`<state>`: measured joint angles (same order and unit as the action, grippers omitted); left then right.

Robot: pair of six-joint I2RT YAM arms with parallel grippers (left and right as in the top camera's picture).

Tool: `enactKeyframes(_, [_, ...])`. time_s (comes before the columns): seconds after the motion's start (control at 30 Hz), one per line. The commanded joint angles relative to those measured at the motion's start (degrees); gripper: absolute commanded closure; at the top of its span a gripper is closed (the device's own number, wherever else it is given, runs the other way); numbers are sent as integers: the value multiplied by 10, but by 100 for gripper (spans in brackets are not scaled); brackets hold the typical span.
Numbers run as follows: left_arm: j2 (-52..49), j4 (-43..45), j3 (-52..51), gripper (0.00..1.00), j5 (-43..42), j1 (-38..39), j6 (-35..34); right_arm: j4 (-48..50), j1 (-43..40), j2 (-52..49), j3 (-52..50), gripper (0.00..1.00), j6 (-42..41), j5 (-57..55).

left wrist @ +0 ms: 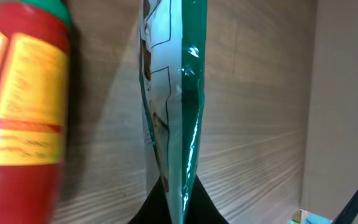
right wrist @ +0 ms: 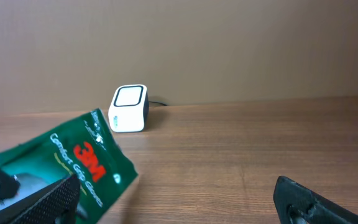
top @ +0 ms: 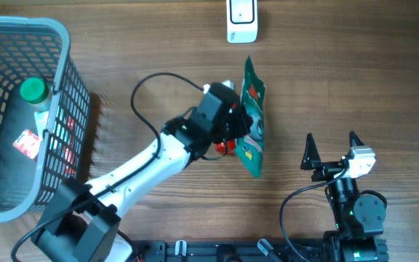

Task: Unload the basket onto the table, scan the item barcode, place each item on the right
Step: 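Carry the green 3M glove pack right of the bottle and lower it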

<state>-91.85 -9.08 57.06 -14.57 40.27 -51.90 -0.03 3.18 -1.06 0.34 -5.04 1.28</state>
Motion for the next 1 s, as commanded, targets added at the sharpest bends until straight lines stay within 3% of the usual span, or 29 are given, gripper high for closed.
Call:
enactKeyframes(0.0, [-25, 28, -9, 96, 25, 29, -53, 2, 1, 5, 0, 0, 5, 5])
enactKeyframes(0.37, [-140, 99, -9, 95, 46, 62, -56, 2, 1, 5, 0, 0, 5, 5])
enactKeyframes(0.63, [-145, 115, -9, 83, 46, 68, -54, 2, 1, 5, 0, 0, 5, 5])
enactKeyframes(0.73, [-147, 113, -9, 70, 47, 78, -53, 2, 1, 5, 0, 0, 5, 5])
enactKeyframes(0.97, [-137, 110, -8, 29, 46, 103, -3, 2, 1, 5, 0, 0, 5, 5])
